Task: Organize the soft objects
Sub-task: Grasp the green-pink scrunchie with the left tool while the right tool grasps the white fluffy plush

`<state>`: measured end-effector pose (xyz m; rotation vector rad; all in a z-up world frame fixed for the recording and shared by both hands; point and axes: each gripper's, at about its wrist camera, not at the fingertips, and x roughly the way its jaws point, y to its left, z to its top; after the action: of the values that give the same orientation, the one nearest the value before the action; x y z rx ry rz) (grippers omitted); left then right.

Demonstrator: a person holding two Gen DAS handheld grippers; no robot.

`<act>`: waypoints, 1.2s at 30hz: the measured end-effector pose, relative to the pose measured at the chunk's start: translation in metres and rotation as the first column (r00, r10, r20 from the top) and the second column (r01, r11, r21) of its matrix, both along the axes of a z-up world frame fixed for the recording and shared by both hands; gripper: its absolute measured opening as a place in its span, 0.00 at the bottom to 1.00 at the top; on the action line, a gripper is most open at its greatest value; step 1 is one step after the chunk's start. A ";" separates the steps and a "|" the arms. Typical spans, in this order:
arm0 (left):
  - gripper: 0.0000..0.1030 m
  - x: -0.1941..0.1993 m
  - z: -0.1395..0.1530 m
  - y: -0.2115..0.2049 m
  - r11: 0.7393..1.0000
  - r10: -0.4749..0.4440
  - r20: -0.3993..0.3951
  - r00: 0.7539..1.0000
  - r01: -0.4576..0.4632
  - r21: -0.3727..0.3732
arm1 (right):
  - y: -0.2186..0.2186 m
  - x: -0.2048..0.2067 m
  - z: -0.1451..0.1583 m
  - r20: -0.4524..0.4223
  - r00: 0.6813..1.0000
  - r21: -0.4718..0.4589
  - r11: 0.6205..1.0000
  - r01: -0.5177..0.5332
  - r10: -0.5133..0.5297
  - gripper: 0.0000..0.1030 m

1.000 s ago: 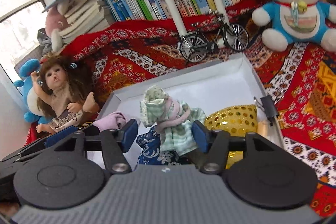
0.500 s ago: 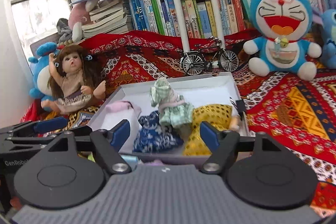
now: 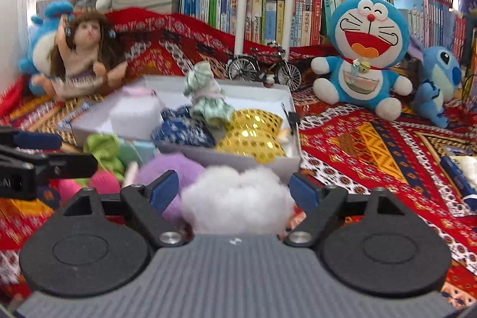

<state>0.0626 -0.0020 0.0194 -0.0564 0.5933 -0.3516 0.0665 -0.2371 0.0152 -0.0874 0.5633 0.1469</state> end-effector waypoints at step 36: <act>0.62 -0.001 -0.023 -0.013 0.999 -0.039 -0.064 0.997 0.040 0.008 | -0.009 0.003 -0.033 -0.074 0.997 0.065 0.998 0.025 -0.020 0.88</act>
<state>0.0617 -0.0148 -0.0036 -0.0472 0.6598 -0.3863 0.0696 -0.2459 -0.0179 -0.0121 0.6317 0.1469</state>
